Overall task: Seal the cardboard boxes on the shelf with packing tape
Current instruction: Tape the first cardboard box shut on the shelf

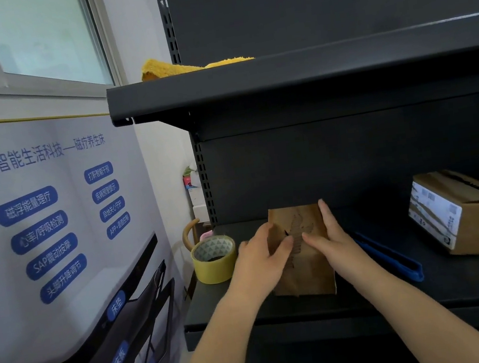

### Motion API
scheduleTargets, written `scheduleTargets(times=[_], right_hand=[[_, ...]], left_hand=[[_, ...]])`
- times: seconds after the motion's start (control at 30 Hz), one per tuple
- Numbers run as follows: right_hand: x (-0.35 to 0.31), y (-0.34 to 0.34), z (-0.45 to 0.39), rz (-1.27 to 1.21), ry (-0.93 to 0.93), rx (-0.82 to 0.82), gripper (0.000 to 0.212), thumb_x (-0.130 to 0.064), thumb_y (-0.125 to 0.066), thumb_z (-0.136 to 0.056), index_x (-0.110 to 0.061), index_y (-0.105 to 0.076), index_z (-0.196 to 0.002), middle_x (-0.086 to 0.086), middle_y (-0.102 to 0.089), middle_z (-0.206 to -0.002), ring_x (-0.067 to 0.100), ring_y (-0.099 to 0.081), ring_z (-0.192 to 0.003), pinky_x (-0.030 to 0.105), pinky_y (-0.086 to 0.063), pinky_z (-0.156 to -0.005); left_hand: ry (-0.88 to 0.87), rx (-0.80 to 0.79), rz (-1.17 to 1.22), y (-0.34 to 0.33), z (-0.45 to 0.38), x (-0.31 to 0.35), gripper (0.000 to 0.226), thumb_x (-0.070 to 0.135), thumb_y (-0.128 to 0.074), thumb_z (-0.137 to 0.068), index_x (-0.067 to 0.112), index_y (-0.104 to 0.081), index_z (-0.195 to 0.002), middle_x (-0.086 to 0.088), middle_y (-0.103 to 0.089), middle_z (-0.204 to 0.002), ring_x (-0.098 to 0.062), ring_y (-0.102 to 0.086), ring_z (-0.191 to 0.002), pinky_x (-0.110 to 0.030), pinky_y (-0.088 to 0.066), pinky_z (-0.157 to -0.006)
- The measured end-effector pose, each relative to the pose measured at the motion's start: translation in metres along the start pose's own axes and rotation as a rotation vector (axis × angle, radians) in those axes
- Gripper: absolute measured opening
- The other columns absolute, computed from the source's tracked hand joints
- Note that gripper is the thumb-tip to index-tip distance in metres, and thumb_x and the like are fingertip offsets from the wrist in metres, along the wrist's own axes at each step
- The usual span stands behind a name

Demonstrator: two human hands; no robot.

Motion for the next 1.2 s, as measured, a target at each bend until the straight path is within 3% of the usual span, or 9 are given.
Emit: scheduleTargets(times=[0.1, 0.17, 0.33, 0.43, 0.53, 0.7, 0.87, 1.0, 1.2], right_hand=[[0.000, 0.001, -0.004, -0.016, -0.070, -0.028, 0.064, -0.028, -0.053, -0.093, -0.041, -0.016, -0.143, -0.003, -0.035, -0.144, 0.005, -0.046, -0.104, 0.023, -0.039, -0.087], [0.004, 0.001, -0.004, 0.004, -0.101, -0.018, 0.067, -0.030, -0.053, -0.092, -0.037, -0.014, -0.146, -0.003, -0.032, -0.147, 0.013, -0.044, -0.118, 0.031, -0.036, -0.100], [0.003, 0.003, 0.009, 0.426, -0.063, 0.117, 0.074, -0.049, -0.045, -0.091, -0.027, -0.004, -0.149, -0.007, 0.012, -0.157, 0.016, 0.000, -0.143, 0.045, -0.005, -0.116], [-0.008, -0.007, 0.020, 0.745, 0.146, 0.111, 0.093, -0.073, -0.034, -0.078, -0.026, 0.005, -0.148, -0.011, 0.026, -0.152, 0.007, 0.022, -0.139, 0.043, 0.014, -0.109], [-0.029, -0.002, 0.022, 0.719, 0.374, -0.193, 0.088, -0.076, -0.046, -0.067, -0.052, -0.002, -0.139, -0.033, 0.014, -0.147, -0.012, 0.024, -0.133, 0.043, 0.018, -0.111], [-0.039, 0.028, 0.008, 0.923, 0.184, -0.571, 0.092, -0.049, -0.076, -0.066, -0.057, -0.017, -0.137, -0.034, -0.002, -0.143, -0.015, 0.010, -0.131, 0.040, 0.022, -0.109], [-0.049, -0.002, 0.006, 1.400, 0.338, -0.213, 0.074, -0.070, -0.049, -0.076, -0.038, -0.031, -0.141, -0.017, -0.038, -0.141, 0.009, -0.030, -0.128, 0.041, -0.012, -0.111], [-0.061, -0.038, 0.012, 1.622, 0.355, 0.040, 0.070, -0.072, -0.035, -0.082, -0.019, -0.050, -0.125, 0.003, -0.053, -0.121, 0.024, -0.043, -0.112, 0.043, -0.026, -0.094], [-0.080, -0.036, 0.014, 1.197, 0.366, 0.086, 0.069, -0.078, -0.019, -0.075, -0.029, -0.055, -0.109, -0.011, -0.056, -0.106, 0.013, -0.050, -0.104, 0.040, -0.033, -0.093]], left_hand=[[0.036, 0.194, -0.391, 0.035, -0.016, -0.011, 0.062, 0.060, -0.040, -0.088, 0.020, -0.044, -0.136, -0.003, -0.054, -0.133, -0.027, -0.042, -0.127, -0.049, -0.035, -0.105], [0.126, 0.278, -0.542, 0.060, -0.027, -0.025, 0.069, 0.067, -0.038, -0.083, 0.021, -0.043, -0.134, -0.004, -0.053, -0.134, -0.030, -0.040, -0.127, -0.050, -0.032, -0.105], [0.348, 0.016, -0.772, 0.066, -0.052, -0.063, 0.085, 0.072, -0.056, -0.068, 0.019, -0.040, -0.132, -0.007, -0.048, -0.134, -0.033, -0.036, -0.128, -0.056, -0.028, -0.104], [0.376, -0.072, -0.757, 0.058, -0.059, -0.076, 0.087, 0.062, -0.067, -0.064, 0.019, -0.038, -0.133, -0.006, -0.045, -0.133, -0.033, -0.037, -0.125, -0.052, -0.037, -0.099], [0.385, -0.115, -0.687, 0.056, -0.062, -0.085, 0.088, 0.051, -0.072, -0.065, 0.021, -0.033, -0.137, -0.007, -0.041, -0.137, -0.034, -0.039, -0.124, -0.046, -0.042, -0.089], [0.304, -0.127, -0.448, 0.072, -0.064, -0.088, 0.050, 0.040, -0.075, -0.068, 0.030, -0.050, -0.110, -0.004, -0.045, -0.122, -0.026, -0.046, -0.106, -0.039, -0.045, -0.084], [0.178, -0.112, -0.081, 0.104, -0.053, -0.051, 0.033, 0.024, -0.075, -0.073, 0.037, -0.053, -0.094, 0.012, -0.048, -0.099, -0.018, -0.047, -0.095, -0.029, -0.037, -0.068], [0.060, -0.301, 0.080, 0.113, -0.029, -0.006, 0.042, 0.032, -0.067, -0.061, 0.040, -0.057, -0.101, 0.007, -0.053, -0.116, -0.019, -0.052, -0.102, -0.032, -0.043, -0.075], [-0.046, -0.603, 0.044, 0.102, -0.012, 0.035, 0.052, 0.041, -0.070, -0.052, 0.042, -0.059, -0.103, 0.007, -0.053, -0.120, -0.018, -0.054, -0.104, -0.030, -0.046, -0.078]])
Point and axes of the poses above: each hand's wrist, its own z-axis away from the middle knuckle, its own y-axis out of the back of the hand, x = y × z, the point moved 6 cm from there along -z, towards the middle knuckle
